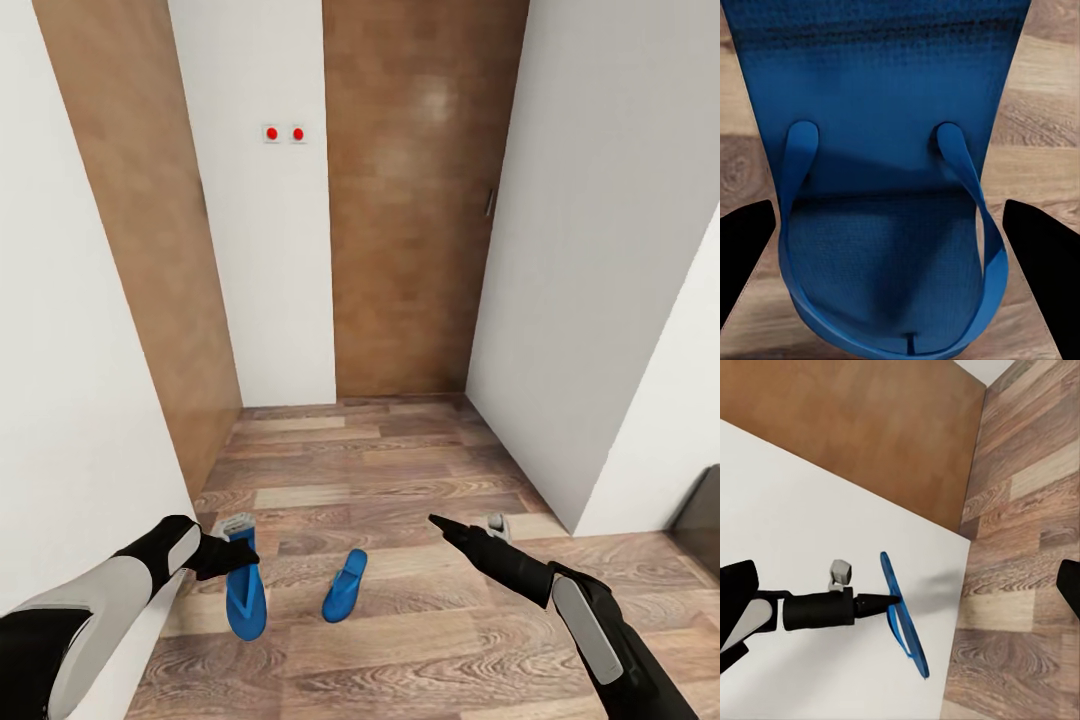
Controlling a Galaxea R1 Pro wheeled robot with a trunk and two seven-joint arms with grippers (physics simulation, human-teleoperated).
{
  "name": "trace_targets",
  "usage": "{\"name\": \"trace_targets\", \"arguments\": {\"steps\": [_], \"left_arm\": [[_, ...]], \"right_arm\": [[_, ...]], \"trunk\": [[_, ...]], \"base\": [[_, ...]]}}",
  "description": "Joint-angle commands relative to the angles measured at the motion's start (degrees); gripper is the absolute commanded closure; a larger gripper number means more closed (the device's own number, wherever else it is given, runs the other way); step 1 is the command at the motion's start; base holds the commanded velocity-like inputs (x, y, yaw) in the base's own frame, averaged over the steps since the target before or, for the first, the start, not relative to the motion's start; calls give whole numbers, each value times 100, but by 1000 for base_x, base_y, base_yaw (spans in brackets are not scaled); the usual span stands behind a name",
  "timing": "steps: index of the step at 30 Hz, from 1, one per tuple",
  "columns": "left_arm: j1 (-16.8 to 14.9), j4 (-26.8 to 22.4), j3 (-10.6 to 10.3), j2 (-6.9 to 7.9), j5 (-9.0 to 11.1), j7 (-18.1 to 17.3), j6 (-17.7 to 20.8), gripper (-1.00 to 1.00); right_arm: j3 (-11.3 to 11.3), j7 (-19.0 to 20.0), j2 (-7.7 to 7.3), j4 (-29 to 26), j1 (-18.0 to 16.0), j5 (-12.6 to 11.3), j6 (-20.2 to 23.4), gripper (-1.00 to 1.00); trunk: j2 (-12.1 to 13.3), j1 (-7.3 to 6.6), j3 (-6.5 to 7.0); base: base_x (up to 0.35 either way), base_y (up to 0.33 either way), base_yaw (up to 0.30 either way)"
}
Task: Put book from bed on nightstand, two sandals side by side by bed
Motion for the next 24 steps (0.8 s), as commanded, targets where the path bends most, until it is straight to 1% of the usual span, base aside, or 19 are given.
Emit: {"name": "trace_targets", "arguments": {"steps": [1, 6, 24], "left_arm": [[0, -8, -39, 0, 48, -8, 27, 100], [2, -8, -39, -33, 42, -5, 27, 100], [4, -8, -39, -41, 39, -4, 20, 100]], "right_arm": [[-9, 4, 1, -1, -3, -22, 38, -100], [-18, 7, 3, -1, -3, -25, 30, -100], [-28, 5, 3, -1, -3, -16, 29, -100]], "trunk": [[-2, 1, -6], [-2, 1, -6], [-2, 1, -6]], "base": [[261, 12, 0], [278, 4, 0], [294, 0, 0]]}}
